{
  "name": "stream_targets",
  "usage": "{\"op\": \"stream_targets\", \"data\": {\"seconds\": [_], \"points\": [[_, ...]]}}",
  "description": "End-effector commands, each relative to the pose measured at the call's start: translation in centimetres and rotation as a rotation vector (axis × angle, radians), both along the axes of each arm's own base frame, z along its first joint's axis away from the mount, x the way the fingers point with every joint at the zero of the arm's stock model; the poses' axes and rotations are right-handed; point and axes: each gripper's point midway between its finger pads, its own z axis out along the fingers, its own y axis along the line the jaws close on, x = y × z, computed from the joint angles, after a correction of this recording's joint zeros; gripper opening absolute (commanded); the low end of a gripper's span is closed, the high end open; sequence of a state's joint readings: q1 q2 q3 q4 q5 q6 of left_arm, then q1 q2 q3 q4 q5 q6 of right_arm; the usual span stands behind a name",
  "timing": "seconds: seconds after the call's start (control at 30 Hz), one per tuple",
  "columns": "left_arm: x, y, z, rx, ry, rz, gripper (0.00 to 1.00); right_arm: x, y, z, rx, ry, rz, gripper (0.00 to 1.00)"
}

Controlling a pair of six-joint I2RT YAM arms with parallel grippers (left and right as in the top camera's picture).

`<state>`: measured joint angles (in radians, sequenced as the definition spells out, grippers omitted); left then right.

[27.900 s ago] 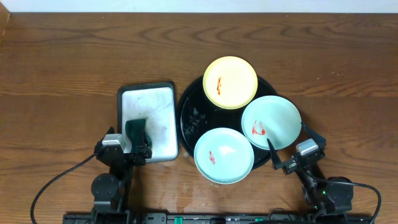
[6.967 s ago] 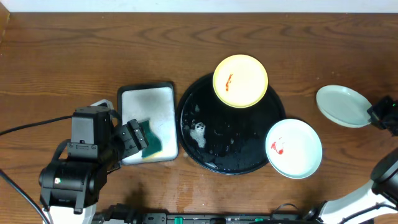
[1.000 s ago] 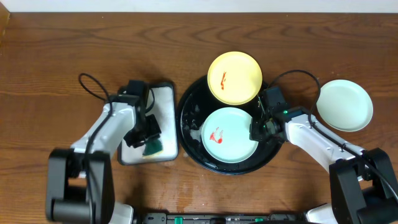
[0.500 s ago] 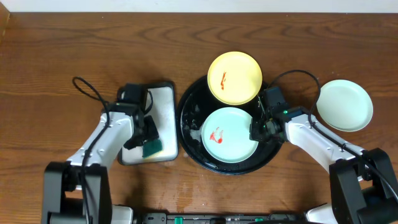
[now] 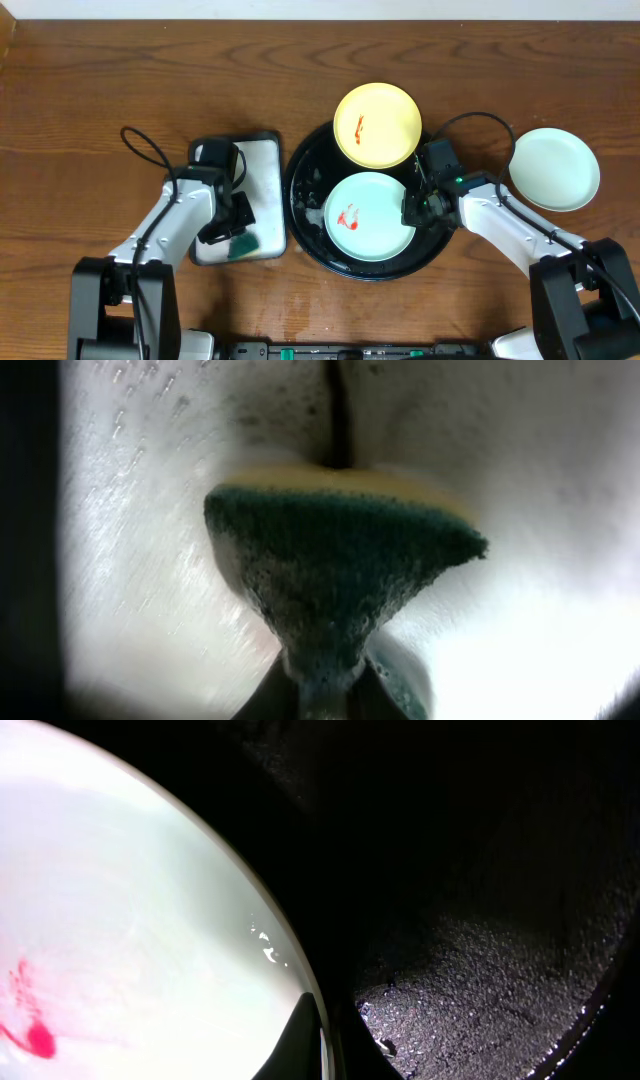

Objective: Clean dirty plates on tray and stack at the side
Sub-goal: 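Grasp the green sponge in the basin with left gripper, then scrub the green plate with the sponge while right gripper holds it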

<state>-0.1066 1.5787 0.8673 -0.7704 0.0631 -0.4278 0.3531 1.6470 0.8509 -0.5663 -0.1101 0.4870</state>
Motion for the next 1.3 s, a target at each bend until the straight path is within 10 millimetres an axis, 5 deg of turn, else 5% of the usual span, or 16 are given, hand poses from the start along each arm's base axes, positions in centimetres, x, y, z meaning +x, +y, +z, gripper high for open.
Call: {"op": "stream_targets", "data": {"seconds": [0.0, 0.23, 0.37, 0.53, 0.73, 1.0, 1.27], "points": [[2.4, -0.3, 3.0, -0.011, -0.056, -0.056, 0.07, 1.1, -0.9, 0.4, -0.072, -0.060, 0.042, 0.01], [5.1, -2.4, 9.3, -0.040, -0.151, -0.154, 0.07, 1.1, -0.7, 0.4, -0.074, -0.069, 0.111, 0.01], [5.5, -8.3, 11.6, -0.238, -0.214, -0.271, 0.07, 1.0, -1.0, 0.4, -0.072, -0.053, 0.023, 0.01], [4.7, -15.0, 11.8, -0.315, -0.255, -0.433, 0.07, 1.7, 0.0, 0.7, -0.034, -0.091, 0.089, 0.01], [3.7, -20.7, 8.4, -0.236, -0.255, -0.452, 0.08, 1.6, 0.2, 0.7, -0.024, -0.089, 0.096, 0.01], [1.3, -28.4, 2.9, -0.372, -0.154, -0.524, 0.08, 1.6, 0.2, 0.7, -0.021, -0.088, 0.097, 0.01], [1.2, -26.5, -3.4, -0.282, -0.020, -0.451, 0.07, 1.2, 0.1, 0.6, -0.026, -0.071, 0.097, 0.01]]}}
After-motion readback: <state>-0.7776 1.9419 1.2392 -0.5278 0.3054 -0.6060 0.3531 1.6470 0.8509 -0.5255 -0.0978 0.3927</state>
